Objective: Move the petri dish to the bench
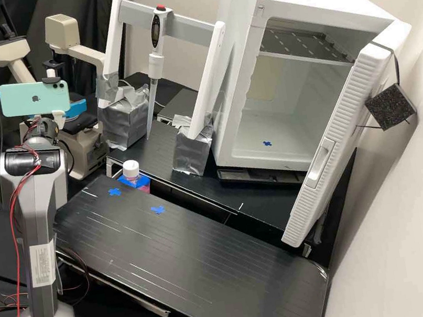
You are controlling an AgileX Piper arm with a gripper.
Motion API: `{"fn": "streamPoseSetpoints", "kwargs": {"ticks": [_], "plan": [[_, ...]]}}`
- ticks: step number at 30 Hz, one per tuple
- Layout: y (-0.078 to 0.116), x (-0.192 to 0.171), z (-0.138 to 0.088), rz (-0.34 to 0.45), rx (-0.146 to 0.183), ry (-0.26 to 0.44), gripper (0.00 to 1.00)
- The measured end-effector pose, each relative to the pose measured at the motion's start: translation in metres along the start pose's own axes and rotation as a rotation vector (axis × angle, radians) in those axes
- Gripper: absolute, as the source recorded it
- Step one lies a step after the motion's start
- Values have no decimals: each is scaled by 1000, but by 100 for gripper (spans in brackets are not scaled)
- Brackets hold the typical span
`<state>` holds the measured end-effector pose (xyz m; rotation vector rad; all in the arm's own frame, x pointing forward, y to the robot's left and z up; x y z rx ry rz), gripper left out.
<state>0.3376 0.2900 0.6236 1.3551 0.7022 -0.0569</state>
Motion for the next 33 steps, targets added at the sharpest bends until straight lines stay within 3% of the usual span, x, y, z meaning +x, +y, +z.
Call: {"fn": "streamPoseSetpoints", "kwargs": {"ticks": [9, 10, 33], "plan": [[-4, 3, 2, -36, -7, -23, 100], [-4, 3, 2, -37, -5, -24, 0], [-2, 4, 0, -46, 17, -35, 0]]}}
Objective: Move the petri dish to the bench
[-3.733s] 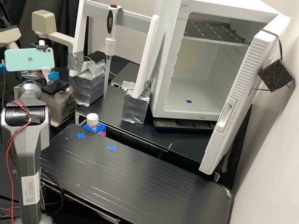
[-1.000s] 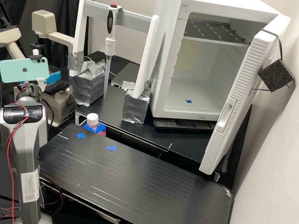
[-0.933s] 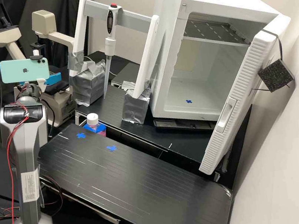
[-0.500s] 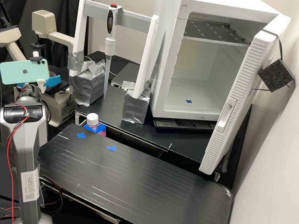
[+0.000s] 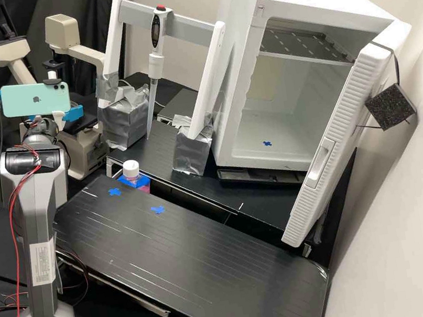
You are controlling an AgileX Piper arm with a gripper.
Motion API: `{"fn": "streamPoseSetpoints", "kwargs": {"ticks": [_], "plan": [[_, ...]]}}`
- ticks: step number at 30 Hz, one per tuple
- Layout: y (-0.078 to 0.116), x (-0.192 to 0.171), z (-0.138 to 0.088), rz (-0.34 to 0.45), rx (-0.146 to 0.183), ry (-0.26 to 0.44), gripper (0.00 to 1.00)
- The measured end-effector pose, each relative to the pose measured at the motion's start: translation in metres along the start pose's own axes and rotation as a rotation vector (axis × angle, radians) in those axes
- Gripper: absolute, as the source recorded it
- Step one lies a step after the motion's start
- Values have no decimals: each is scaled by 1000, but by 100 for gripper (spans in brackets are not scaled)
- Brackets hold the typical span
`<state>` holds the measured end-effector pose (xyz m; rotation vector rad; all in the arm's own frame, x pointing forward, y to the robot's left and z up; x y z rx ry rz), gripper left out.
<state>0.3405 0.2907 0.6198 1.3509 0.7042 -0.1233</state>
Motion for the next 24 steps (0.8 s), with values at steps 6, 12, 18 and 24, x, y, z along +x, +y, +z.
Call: {"fn": "streamPoseSetpoints", "kwargs": {"ticks": [6, 12, 18, 24], "plan": [[0, 0, 1, 2, 1, -6, 0], [1, 0, 1, 6, 3, -15, 0], [1, 0, 2, 7, 16, -22, 0], [1, 0, 2, 7, 16, -22, 0]]}}
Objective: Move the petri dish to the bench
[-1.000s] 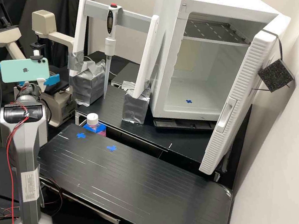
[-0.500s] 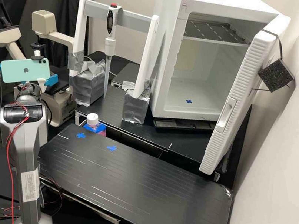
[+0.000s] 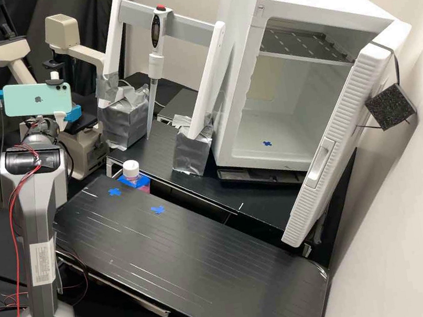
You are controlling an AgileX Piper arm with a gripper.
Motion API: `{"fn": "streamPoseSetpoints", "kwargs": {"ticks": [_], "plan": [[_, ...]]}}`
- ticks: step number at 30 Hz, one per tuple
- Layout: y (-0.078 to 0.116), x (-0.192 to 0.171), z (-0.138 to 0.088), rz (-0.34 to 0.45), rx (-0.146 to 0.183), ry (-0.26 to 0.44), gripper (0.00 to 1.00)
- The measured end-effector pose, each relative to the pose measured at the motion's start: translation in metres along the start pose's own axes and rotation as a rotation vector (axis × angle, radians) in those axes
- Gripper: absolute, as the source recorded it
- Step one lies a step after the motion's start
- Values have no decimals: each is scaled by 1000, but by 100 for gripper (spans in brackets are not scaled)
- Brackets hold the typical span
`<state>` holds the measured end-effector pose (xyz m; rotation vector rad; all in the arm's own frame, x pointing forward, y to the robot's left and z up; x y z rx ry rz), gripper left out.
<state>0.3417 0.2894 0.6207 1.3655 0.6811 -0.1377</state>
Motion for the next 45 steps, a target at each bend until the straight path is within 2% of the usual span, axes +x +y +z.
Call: {"fn": "streamPoseSetpoints", "kwargs": {"ticks": [7, 14, 23, 29, 40, 43, 45], "plan": [[-1, 0, 1, 3, -3, -1, 0], [3, -21, 3, 7, -5, -8, 0], [21, -59, -11, 95, -37, 57, 0], [17, -83, -14, 89, -70, 98, 0], [2, -132, 11, 78, -115, 105, 0], [-3, -154, 24, 91, -130, 107, 0], [-4, -165, 33, 99, -127, 104, 0]]}}
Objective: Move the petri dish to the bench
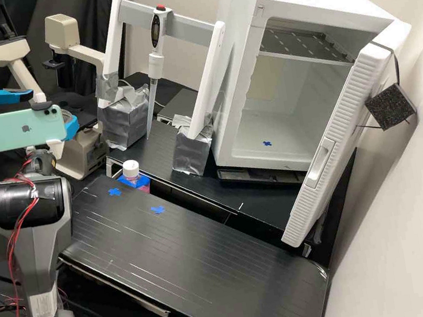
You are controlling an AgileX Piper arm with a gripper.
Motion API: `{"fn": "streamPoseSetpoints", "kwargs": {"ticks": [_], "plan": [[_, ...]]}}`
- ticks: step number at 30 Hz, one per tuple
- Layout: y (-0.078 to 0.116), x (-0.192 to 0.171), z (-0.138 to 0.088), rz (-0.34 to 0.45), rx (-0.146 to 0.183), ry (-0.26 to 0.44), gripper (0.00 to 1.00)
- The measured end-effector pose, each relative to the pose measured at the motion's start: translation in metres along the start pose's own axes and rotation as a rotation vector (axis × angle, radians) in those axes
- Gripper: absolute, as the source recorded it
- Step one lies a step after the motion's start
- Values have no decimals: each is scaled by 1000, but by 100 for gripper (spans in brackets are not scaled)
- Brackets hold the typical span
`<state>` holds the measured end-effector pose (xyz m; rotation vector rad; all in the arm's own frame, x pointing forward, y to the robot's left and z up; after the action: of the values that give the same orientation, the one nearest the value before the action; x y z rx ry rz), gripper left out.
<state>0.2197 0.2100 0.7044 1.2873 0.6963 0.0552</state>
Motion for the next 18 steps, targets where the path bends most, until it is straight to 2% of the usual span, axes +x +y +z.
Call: {"fn": "streamPoseSetpoints", "kwargs": {"ticks": [2, 10, 15, 16, 18], "plan": [[-1, -12, 8, 12, 1, -8, 0], [1, -65, 45, 109, 59, -53, 0], [9, -103, 66, 177, 73, -46, 0], [12, -115, 72, 206, 84, -54, 0], [15, -128, 77, 244, 88, -47, 0]]}}
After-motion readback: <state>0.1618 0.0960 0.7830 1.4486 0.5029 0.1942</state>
